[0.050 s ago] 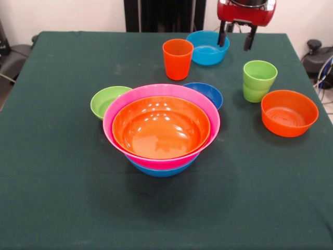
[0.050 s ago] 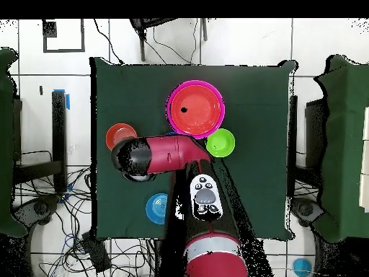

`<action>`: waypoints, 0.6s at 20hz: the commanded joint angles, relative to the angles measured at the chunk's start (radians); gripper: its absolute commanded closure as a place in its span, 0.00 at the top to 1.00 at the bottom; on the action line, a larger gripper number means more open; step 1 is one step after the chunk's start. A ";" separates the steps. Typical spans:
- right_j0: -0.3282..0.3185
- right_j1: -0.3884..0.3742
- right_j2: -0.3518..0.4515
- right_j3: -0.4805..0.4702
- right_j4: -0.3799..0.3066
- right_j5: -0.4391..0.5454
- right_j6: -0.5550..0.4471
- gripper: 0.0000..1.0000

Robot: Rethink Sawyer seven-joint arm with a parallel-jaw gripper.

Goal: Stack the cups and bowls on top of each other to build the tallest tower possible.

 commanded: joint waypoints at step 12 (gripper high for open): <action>0.054 0.066 -0.019 -0.116 -0.056 0.031 0.017 1.00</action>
